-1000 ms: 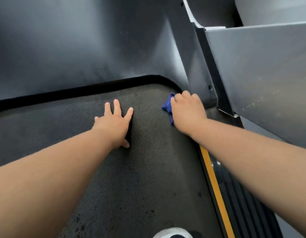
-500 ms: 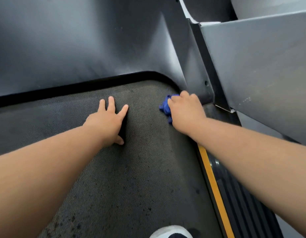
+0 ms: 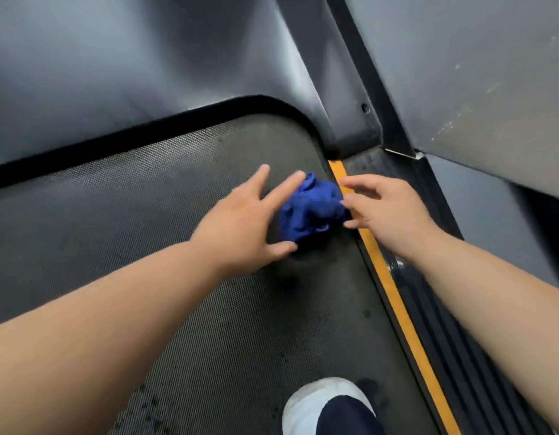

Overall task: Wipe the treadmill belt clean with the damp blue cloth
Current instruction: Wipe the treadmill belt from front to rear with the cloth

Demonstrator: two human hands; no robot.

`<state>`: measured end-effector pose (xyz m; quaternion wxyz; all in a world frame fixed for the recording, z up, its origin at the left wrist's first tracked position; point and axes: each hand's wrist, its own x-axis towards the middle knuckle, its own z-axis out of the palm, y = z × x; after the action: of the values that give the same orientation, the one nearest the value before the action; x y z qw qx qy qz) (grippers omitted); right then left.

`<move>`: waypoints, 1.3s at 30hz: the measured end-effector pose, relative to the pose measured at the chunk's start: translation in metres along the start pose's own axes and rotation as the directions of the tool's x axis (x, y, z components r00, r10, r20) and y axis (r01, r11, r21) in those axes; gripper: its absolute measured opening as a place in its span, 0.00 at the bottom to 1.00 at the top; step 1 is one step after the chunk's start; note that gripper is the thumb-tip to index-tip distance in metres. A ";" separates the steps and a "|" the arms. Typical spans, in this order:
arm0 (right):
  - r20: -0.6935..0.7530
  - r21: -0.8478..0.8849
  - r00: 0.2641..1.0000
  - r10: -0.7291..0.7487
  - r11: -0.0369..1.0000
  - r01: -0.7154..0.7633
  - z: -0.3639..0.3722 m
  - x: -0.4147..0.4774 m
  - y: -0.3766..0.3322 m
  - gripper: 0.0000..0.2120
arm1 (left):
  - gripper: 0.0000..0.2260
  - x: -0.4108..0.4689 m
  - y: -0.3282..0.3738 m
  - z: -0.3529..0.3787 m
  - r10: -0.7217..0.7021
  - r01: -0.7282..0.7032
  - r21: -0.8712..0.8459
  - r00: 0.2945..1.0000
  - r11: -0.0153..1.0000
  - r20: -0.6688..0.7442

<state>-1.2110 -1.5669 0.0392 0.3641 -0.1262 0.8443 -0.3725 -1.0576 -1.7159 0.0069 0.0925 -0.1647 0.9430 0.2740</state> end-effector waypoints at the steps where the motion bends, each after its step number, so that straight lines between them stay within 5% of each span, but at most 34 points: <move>1: -0.110 -0.166 0.992 -0.066 0.985 0.047 -0.009 0.000 0.008 0.14 | 0.41 0.009 0.009 0.008 0.091 -0.090 0.037 0.996 0.995 -0.022; 4: -0.161 -0.582 0.951 -0.265 0.804 0.126 -0.029 0.001 0.027 0.16 | 0.26 0.037 0.018 0.036 0.289 -0.287 0.228 0.957 0.930 0.026; 8: 0.103 -0.795 0.948 -0.303 0.547 0.261 -0.035 0.010 0.036 0.25 | 0.10 0.056 0.006 0.047 0.453 -0.408 0.360 0.890 0.839 -0.046; 10: 0.254 -0.846 0.946 -0.200 0.428 0.317 -0.038 0.015 0.028 0.30 | 0.07 0.068 -0.007 0.037 0.404 -0.325 0.417 0.908 0.849 -0.113; 14: 0.339 -0.877 0.941 0.003 0.364 0.315 -0.033 0.023 0.010 0.36 | 0.09 0.105 -0.014 0.003 -0.027 0.104 0.193 0.930 0.976 -0.367; 17: 0.318 -0.916 0.945 0.074 0.282 0.286 -0.018 0.024 0.011 0.39 | 0.10 0.096 0.012 0.031 0.105 -0.071 0.114 0.939 0.991 -0.327; 21: 0.290 -0.930 0.951 0.105 0.265 0.255 -0.015 0.025 0.017 0.44 | 0.12 0.077 0.008 0.047 0.334 -0.282 0.234 0.915 0.930 -0.227; 24: 0.295 -0.934 0.946 0.131 0.247 0.257 -0.015 0.025 0.017 0.45 | 0.23 0.097 -0.005 0.011 0.271 -0.225 0.244 0.947 0.943 -0.172; 27: 0.291 -0.930 0.947 0.135 0.272 0.247 -0.015 0.024 0.016 0.46 | 0.33 0.084 -0.008 0.005 0.277 -0.293 0.355 0.956 0.888 0.096; 30: 0.286 -0.939 0.944 0.167 0.245 0.241 -0.017 0.024 0.013 0.45 | 0.30 0.080 -0.010 0.000 0.205 -0.273 0.435 0.959 0.858 0.197; 39: 0.270 -0.935 0.942 0.197 0.287 0.208 -0.012 0.025 0.010 0.47 | 0.19 0.123 -0.017 -0.030 -0.044 0.093 0.190 0.968 0.977 -0.247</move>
<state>-1.2363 -1.5658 0.0249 0.3519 -0.3827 0.8221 0.2322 -1.1688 -1.7775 -0.0090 0.0028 -0.2194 0.9637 0.1521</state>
